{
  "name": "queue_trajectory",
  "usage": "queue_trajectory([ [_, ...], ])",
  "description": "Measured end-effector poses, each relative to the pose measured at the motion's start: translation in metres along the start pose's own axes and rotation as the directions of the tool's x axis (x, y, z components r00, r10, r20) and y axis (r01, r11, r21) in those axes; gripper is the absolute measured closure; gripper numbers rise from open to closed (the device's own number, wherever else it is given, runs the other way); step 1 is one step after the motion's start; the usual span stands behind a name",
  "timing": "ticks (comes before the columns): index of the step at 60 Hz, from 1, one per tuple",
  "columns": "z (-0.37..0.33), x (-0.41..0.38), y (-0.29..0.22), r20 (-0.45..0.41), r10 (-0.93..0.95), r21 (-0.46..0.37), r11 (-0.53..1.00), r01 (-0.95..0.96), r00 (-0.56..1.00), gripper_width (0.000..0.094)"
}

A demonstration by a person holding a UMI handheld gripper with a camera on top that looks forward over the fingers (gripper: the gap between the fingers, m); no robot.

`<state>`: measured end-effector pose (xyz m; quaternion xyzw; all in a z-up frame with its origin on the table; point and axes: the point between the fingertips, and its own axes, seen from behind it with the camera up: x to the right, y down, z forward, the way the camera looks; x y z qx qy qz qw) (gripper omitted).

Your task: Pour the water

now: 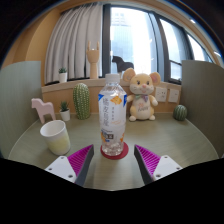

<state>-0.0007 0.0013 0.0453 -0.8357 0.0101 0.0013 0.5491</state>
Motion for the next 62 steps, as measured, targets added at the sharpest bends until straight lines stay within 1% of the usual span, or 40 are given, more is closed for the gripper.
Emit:
queue_trajectory([
  [8, -0.065, -0.024, 0.029, -0.005, 0.026, -0.113, 0.993, -0.027, 1.0, 0.011],
  [16, -0.129, -0.053, 0.018, 0.002, 0.043, -0.148, 0.988, -0.042, 0.999, 0.0098],
  [19, -0.149, -0.063, 0.005, 0.008, 0.043, -0.142, 0.989, -0.042, 0.999, 0.0098],
  [29, -0.202, -0.084, -0.05, 0.005, 0.032, -0.077, 0.997, -0.031, 0.999, 0.0096],
  [34, -0.22, -0.087, -0.078, 0.001, 0.034, -0.058, 0.998, -0.034, 0.999, 0.0098],
  [43, -0.243, -0.085, -0.108, -0.014, 0.031, -0.01, 0.999, -0.031, 0.999, 0.0098],
  [48, -0.252, -0.086, -0.117, -0.023, 0.022, 0.01, 1.0, -0.021, 0.999, 0.0106],
  [62, -0.264, -0.084, -0.123, -0.033, 0.028, 0.019, 0.999, -0.027, 0.999, 0.0106],
])
